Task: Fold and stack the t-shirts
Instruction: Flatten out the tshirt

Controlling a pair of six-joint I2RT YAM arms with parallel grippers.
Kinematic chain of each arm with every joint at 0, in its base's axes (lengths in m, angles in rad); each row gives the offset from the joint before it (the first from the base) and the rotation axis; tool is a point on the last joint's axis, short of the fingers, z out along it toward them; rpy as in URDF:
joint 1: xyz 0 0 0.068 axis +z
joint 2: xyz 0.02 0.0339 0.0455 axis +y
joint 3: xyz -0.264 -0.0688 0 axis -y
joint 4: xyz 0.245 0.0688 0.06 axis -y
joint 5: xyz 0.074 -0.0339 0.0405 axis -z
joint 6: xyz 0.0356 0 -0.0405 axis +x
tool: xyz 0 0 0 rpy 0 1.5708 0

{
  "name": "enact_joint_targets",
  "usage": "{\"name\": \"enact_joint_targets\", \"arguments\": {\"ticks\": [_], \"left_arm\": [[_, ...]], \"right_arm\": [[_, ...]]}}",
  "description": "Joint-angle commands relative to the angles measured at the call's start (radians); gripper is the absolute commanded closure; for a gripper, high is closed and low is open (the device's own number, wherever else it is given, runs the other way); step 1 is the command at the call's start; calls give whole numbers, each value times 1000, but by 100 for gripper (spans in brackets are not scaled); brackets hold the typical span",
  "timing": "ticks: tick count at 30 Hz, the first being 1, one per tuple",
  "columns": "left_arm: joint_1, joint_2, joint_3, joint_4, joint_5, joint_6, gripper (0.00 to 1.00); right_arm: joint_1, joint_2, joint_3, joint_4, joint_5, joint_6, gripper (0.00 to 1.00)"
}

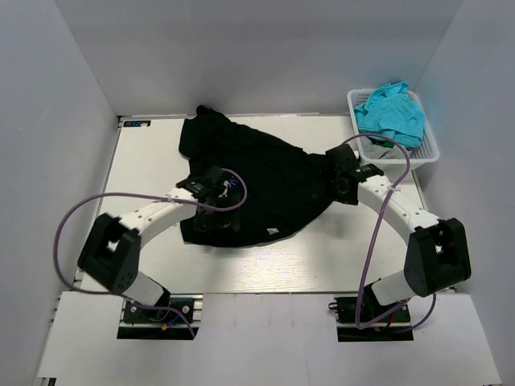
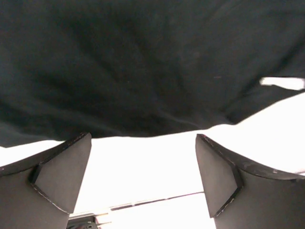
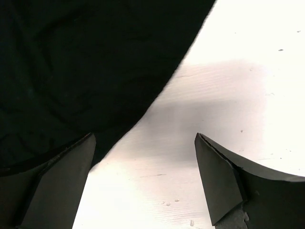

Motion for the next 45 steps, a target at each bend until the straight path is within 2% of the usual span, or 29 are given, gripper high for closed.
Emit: {"name": "enact_joint_targets", "arguments": {"ticks": [1,5,8,9,11,15,19,26,28,29,32,33,35,36,37,39,42,43,44,45], "left_arm": [[-29,28,2,-25,-37,-48,0],[-40,17,-9,-59,-146,-79,0],[-78,-34,-39,-37,-91,38,0],[-89,-46,-53,-13,-74,129,0],[-114,-58,-64,-13,-88,188,0],[-160,46,-15,-13,-74,309,0],[-190,165,23,10,-100,322,0],[-190,176,-18,124,-100,313,2],[-190,167,-27,157,-116,302,7],[-190,167,-41,190,-116,302,16],[-190,178,-59,225,-125,302,25],[-190,187,-59,225,-135,302,34],[-190,199,-59,236,-136,302,44],[-190,212,-59,236,-136,302,58],[-190,212,-59,236,-136,302,69],[-190,212,-59,236,-154,293,100],[-190,157,-59,205,-189,271,100],[-190,134,-35,192,-201,262,100],[-190,109,-23,176,-235,262,100],[-190,54,-7,140,-255,236,100]], "right_arm": [[-33,6,-8,7,-59,19,10],[-70,26,-38,62,-81,17,10],[-86,69,-29,68,-93,9,11],[-96,87,-15,70,-96,6,11],[-105,112,-11,79,-101,5,12],[-117,139,-14,100,-121,3,12],[-123,152,-8,102,-119,6,11],[-125,214,11,127,-142,43,11],[-125,250,15,137,-158,48,12],[-125,256,23,143,-159,46,12],[-119,302,52,147,-167,48,14],[-120,310,54,154,-180,48,16],[-122,328,52,189,-210,49,17],[-122,333,52,196,-228,49,17],[-122,343,49,200,-233,52,21],[-122,345,38,220,-243,54,25],[-120,328,0,254,-278,51,53],[-122,308,-1,271,-288,57,88],[-122,298,0,272,-286,48,100],[-119,288,9,278,-285,43,100]]}}
